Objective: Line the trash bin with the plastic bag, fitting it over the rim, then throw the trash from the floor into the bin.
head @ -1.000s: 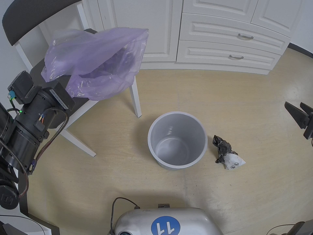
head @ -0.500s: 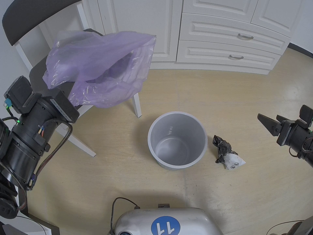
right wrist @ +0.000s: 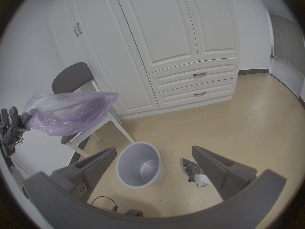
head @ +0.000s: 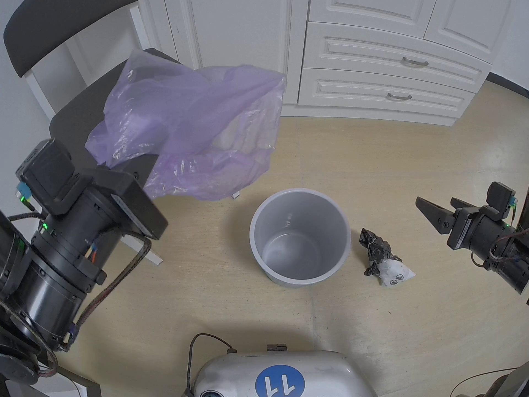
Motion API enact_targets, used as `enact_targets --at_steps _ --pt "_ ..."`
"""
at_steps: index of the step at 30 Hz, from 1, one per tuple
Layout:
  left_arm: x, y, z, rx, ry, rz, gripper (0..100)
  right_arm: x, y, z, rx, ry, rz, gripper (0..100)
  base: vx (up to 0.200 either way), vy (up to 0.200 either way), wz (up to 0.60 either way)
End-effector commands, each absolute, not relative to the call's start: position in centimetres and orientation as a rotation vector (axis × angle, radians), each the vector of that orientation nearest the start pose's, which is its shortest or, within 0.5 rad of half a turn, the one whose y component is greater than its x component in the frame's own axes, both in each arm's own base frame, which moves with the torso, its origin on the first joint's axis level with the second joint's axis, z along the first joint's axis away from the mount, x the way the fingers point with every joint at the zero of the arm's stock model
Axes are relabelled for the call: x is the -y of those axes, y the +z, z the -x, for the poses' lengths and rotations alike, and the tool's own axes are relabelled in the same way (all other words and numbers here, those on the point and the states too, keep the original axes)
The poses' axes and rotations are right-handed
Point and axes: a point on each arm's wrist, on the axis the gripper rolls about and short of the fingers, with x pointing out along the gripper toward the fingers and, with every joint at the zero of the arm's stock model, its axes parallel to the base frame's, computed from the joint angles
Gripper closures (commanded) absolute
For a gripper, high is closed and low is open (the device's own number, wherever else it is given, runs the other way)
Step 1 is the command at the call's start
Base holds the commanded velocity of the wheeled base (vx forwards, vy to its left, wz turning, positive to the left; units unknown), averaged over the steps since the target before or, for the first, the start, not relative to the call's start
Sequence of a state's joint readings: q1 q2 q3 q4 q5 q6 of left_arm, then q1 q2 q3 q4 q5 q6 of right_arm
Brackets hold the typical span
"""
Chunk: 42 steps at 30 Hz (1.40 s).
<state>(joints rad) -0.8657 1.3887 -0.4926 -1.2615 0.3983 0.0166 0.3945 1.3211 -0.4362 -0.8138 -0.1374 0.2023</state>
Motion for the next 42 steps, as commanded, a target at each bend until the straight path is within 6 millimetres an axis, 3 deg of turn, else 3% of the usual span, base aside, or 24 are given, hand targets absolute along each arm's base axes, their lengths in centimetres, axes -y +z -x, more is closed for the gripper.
enact_targets --at_steps 1,26,29,42 --pt "15.9 23.7 -14.2 0.282 -0.476 0.192 100 -7.5 19.0 -18.5 -0.121 0.252 -0.173 0 0.0 0.0 0.0" --pt "16.9 24.0 -12.1 0.289 -0.583 0.223 100 -9.0 17.7 -18.4 -0.182 0.315 -0.158 0 0.0 0.0 0.0" --pt "17.3 24.1 -11.0 0.307 -0.643 0.257 100 -9.4 17.4 -18.4 -0.195 0.332 -0.161 0 0.0 0.0 0.0" --pt "16.3 23.5 -9.5 0.315 -0.75 0.255 100 -9.9 17.3 -18.8 -0.138 0.347 -0.204 0 0.0 0.0 0.0"
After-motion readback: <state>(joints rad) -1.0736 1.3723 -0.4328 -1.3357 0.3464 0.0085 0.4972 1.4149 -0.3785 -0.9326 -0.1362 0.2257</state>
